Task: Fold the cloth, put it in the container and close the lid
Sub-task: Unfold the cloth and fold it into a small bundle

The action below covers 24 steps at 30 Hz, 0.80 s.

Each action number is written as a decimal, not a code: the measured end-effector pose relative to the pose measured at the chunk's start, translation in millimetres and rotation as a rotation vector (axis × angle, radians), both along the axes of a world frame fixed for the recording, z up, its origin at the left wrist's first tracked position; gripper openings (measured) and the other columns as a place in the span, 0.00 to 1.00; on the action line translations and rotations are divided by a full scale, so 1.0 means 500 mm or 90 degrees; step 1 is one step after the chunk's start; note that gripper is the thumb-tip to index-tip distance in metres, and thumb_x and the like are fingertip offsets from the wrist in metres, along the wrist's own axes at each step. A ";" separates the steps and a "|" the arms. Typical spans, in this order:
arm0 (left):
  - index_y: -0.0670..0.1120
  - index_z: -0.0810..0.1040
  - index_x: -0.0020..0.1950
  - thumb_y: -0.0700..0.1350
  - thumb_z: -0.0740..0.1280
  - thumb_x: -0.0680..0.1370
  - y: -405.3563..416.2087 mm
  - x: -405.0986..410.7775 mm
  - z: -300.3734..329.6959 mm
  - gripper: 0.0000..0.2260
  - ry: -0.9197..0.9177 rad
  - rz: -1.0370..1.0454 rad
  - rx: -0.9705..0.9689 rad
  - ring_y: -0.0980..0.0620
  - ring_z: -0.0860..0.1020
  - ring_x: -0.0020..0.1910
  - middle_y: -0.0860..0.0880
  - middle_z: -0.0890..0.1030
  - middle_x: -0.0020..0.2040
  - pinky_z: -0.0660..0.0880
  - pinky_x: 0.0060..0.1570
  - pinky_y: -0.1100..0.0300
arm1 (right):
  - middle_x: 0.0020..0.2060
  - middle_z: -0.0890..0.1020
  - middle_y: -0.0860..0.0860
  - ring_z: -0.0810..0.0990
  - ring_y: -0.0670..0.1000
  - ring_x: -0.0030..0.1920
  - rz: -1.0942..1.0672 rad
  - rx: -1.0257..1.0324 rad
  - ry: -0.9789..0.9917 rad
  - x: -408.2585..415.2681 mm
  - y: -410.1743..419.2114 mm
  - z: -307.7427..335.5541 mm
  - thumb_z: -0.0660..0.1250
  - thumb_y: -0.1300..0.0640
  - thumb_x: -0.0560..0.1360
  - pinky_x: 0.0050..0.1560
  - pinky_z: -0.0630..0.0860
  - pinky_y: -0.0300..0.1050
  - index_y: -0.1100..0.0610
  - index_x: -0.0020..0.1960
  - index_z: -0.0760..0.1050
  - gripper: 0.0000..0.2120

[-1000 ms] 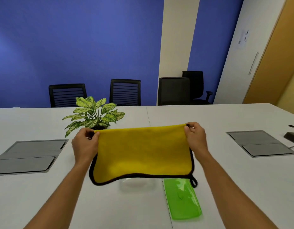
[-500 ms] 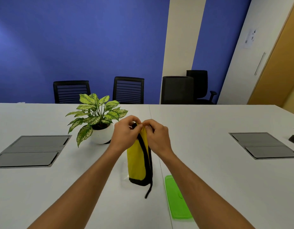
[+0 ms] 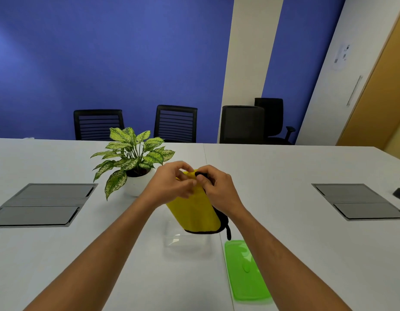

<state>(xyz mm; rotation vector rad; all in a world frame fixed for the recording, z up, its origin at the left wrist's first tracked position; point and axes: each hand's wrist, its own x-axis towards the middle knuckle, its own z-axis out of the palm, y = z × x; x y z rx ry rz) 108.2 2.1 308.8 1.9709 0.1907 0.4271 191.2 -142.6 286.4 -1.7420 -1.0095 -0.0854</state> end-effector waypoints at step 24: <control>0.53 0.71 0.55 0.45 0.73 0.74 0.055 -0.029 -0.051 0.14 -0.084 0.079 -0.093 0.45 0.81 0.48 0.46 0.80 0.53 0.81 0.40 0.53 | 0.50 0.78 0.52 0.76 0.52 0.52 -0.116 0.135 0.066 0.066 -0.083 -0.023 0.54 0.63 0.82 0.54 0.76 0.48 0.54 0.51 0.76 0.13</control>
